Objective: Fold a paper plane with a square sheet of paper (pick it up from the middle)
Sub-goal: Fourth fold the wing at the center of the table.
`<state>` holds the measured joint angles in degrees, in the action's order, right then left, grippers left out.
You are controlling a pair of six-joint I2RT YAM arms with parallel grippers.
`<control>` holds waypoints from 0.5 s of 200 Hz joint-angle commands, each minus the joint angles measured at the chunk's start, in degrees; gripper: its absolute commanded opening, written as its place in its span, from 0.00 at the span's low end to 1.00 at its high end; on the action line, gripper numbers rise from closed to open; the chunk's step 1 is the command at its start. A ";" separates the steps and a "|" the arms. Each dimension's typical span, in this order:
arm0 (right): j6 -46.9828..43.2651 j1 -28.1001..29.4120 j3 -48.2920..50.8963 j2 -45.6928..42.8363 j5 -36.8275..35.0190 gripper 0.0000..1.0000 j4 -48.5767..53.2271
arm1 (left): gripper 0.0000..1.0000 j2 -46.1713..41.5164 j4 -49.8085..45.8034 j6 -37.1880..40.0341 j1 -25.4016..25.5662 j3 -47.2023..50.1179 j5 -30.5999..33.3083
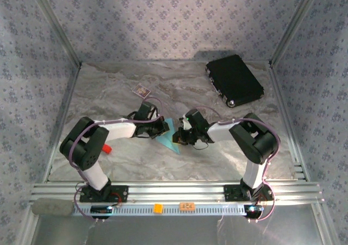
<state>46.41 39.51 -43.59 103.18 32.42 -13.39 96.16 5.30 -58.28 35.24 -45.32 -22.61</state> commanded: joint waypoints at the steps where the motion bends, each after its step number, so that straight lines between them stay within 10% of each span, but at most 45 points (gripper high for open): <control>1: 0.64 0.22 1.84 2.69 -3.18 0.00 7.67 | 0.00 -1.00 -2.64 0.48 1.85 -0.48 -0.94; 100: 0.61 0.24 2.05 2.30 -3.53 0.00 8.10 | 0.00 4.70 -5.58 0.10 0.98 0.20 2.47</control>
<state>46.96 39.51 -43.59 103.18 32.38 -13.39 98.96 3.22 -58.52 36.99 -44.75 -23.29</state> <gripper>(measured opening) 0.066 0.040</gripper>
